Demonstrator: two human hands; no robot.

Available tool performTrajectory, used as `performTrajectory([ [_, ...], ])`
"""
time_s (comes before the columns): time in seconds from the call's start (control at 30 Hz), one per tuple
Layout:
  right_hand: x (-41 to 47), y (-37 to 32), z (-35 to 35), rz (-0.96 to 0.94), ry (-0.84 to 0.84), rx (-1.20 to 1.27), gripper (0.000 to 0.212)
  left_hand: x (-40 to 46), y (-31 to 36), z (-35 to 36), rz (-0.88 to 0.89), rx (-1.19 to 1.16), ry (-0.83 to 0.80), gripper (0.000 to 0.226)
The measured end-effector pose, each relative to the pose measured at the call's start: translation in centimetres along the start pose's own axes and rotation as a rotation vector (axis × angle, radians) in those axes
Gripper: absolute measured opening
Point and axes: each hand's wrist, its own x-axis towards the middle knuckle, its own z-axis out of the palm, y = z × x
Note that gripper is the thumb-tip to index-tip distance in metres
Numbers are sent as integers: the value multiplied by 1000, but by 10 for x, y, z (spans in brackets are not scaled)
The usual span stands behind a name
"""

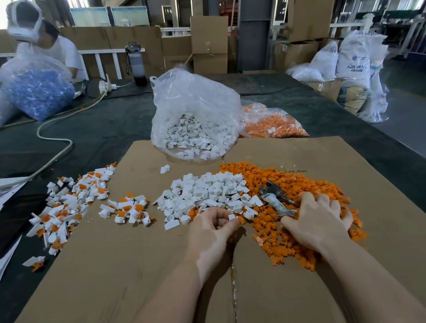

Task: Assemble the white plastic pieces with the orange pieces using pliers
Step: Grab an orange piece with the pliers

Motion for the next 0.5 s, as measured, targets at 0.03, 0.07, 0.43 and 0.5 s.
performTrajectory([
  [0.03,0,0,-1,-14,12,-3,52,0,0,0,-4,-7,0,10],
  [0.07,0,0,-2,-35,29,3,47,0,0,0,-8,-23,0,8],
  [0.43,-36,-17,-28,-410,-207,337,22,9,13,-4,-309,-556,-17,3],
  [0.5,-44,-22,-30,-436,-302,425,24,11,13,-5,-334,-586,5,3],
])
